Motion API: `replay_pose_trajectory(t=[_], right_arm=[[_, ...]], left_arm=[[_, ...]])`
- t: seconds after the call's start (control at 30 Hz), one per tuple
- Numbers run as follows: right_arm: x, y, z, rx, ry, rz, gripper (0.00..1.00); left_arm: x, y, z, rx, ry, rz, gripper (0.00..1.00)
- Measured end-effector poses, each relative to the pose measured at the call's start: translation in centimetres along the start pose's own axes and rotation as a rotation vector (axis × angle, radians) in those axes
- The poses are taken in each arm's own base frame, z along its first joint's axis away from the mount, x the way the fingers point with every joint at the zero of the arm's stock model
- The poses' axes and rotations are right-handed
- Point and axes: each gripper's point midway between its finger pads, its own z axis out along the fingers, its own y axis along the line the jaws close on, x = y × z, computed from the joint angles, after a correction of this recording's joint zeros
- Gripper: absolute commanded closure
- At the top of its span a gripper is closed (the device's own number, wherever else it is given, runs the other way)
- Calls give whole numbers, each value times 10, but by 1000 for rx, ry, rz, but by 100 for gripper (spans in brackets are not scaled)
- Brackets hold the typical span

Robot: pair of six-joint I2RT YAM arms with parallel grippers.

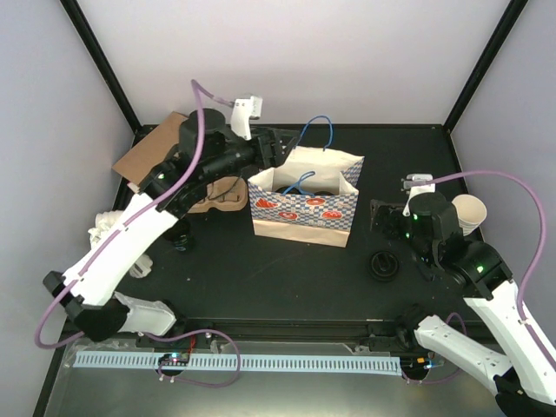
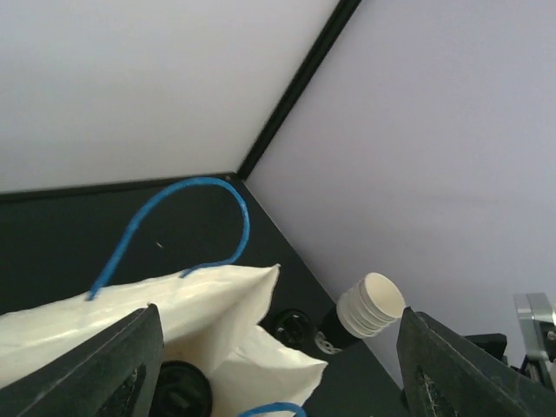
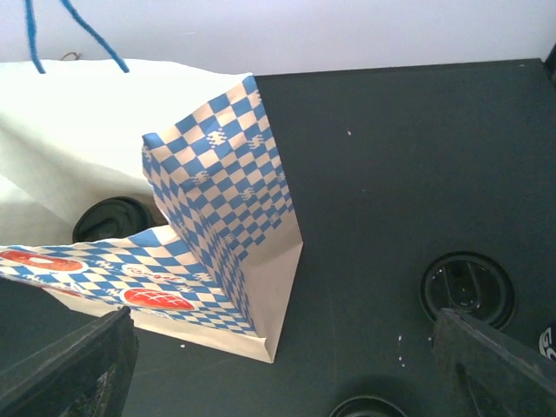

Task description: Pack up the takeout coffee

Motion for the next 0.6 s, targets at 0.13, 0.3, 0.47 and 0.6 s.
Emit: replay_pose_trajectory(t=[0.13, 0.3, 0.47, 0.6], right_arm=[[-2, 7, 0, -44, -18, -37, 0], [3, 11, 0, -91, -58, -70, 0], [8, 14, 1, -142, -128, -81, 0], [14, 13, 4, -161, -188, -76, 0]], left_arm=[[-15, -1, -38, -54, -72, 81, 15], [-19, 7, -95, -136, -168, 213, 1], [12, 31, -135, -209, -193, 343, 1], [44, 59, -147, -280, -175, 408, 1]])
